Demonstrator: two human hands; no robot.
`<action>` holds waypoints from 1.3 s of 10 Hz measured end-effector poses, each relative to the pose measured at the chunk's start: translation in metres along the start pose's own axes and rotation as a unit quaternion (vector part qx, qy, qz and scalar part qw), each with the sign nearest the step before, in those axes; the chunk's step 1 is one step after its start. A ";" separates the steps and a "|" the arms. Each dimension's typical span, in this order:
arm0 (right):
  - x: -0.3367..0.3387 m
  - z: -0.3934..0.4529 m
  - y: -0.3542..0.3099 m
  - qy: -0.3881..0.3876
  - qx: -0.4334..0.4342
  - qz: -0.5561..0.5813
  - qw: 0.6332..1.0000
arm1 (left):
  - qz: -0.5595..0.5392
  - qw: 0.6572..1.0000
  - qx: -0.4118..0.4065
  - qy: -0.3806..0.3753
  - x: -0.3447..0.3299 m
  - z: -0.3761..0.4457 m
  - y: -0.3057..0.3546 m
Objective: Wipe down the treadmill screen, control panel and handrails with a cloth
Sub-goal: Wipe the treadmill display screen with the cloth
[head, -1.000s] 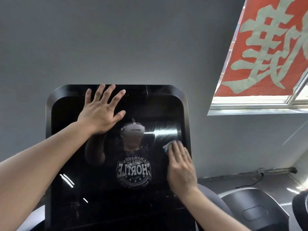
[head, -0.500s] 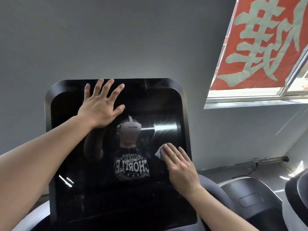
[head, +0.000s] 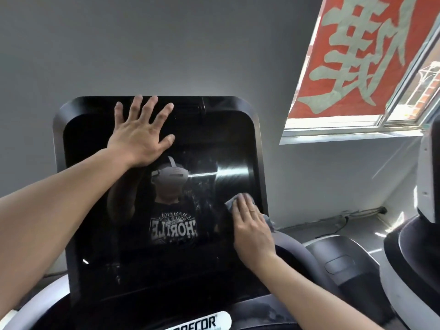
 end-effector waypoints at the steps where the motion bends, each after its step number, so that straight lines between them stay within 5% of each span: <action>1: -0.007 -0.016 -0.010 -0.031 0.097 -0.007 0.995 | 0.000 1.000 -0.004 -0.002 0.000 0.000 0.001; 2: 0.008 -0.003 0.043 -0.006 -0.048 0.027 0.998 | 0.003 1.000 -0.006 0.001 0.001 -0.001 0.000; 4: -0.018 -0.037 -0.019 -0.024 0.069 -0.001 0.997 | 0.004 1.000 -0.007 0.007 0.001 -0.001 0.000; 5: -0.007 -0.025 0.038 -0.001 -0.043 0.014 0.999 | 0.009 1.000 -0.008 0.011 0.000 -0.001 0.000; 6: -0.016 -0.030 0.012 0.008 -0.088 0.024 0.996 | 0.008 1.000 -0.003 0.016 -0.002 0.000 -0.001; 7: -0.028 -0.043 -0.032 -0.014 0.024 0.033 0.999 | 0.011 1.000 -0.003 0.026 -0.002 0.000 -0.001; 9: -0.014 -0.034 0.035 0.015 -0.100 0.032 0.994 | 0.009 1.000 -0.007 0.027 -0.002 0.000 0.000; 10: -0.034 -0.051 -0.018 -0.016 -0.052 0.067 0.996 | 0.008 0.999 -0.006 0.034 -0.002 -0.001 0.000; 11: -0.030 -0.052 -0.003 -0.013 0.003 0.085 0.996 | 0.008 0.999 -0.009 0.038 -0.001 -0.001 0.001; 12: -0.023 -0.050 0.044 0.014 -0.121 0.112 0.986 | 0.009 0.999 -0.010 0.035 -0.002 -0.001 0.000; 13: -0.033 -0.055 -0.002 -0.003 -0.109 0.096 0.989 | 0.008 0.999 -0.010 0.041 -0.001 -0.002 0.002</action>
Point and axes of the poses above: each hand's wrist, its own z-axis towards the middle knuckle, its own x-axis out of the back of the hand, y = z × x, the point moved 10 cm from there along z, towards the middle knuckle, and after that the axes turned 7 degrees about z, right-handed, at the moved point
